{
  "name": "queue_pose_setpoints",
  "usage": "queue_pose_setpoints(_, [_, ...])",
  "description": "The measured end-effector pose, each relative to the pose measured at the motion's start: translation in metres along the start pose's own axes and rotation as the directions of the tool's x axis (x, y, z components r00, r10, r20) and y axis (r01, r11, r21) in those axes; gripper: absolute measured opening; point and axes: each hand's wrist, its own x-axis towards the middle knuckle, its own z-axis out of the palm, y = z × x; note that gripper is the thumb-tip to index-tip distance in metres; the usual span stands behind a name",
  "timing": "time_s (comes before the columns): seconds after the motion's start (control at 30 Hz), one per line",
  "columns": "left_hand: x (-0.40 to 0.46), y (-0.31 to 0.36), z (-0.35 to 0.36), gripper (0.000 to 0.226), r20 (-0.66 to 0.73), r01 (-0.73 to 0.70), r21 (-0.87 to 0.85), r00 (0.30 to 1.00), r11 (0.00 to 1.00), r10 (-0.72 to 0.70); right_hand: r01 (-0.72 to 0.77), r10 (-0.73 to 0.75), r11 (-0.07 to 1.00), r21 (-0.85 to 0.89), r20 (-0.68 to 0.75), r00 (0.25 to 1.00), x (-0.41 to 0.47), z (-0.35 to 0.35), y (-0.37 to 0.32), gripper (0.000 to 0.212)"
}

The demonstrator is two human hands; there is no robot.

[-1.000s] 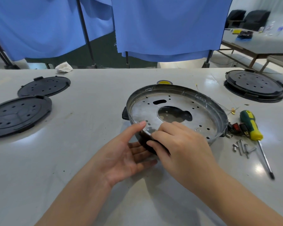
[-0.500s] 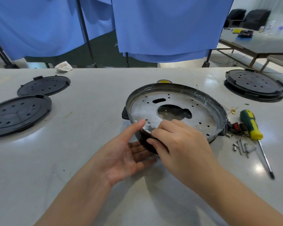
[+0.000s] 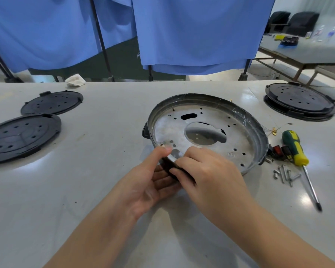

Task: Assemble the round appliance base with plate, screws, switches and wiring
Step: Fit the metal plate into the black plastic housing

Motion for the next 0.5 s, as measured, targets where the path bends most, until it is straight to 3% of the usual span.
queue_pose_setpoints(0.17, [0.001,0.002,0.0,0.043,-0.022,-0.056,0.041,0.998,0.998,0.057,0.018,-0.018,0.999,0.03,0.004,1.0,0.0,-0.001,-0.001,0.008])
queue_pose_setpoints(0.3, [0.002,0.004,-0.001,0.045,-0.025,-0.055,0.06,0.998,0.997,0.057,-0.026,0.02,0.996,0.091,0.063,0.998,-0.001,-0.005,-0.003,0.023])
queue_pose_setpoints(0.4, [0.003,0.006,-0.002,0.053,-0.037,-0.018,0.03,0.999,0.999,0.019,-0.093,0.082,0.974,0.205,0.061,0.995,0.005,-0.014,0.003,0.033])
queue_pose_setpoints(0.5, [0.004,0.008,-0.003,0.062,-0.066,0.029,-0.015,0.997,0.999,-0.03,-0.174,0.194,0.914,0.367,-0.017,0.981,0.017,-0.032,0.022,0.023])
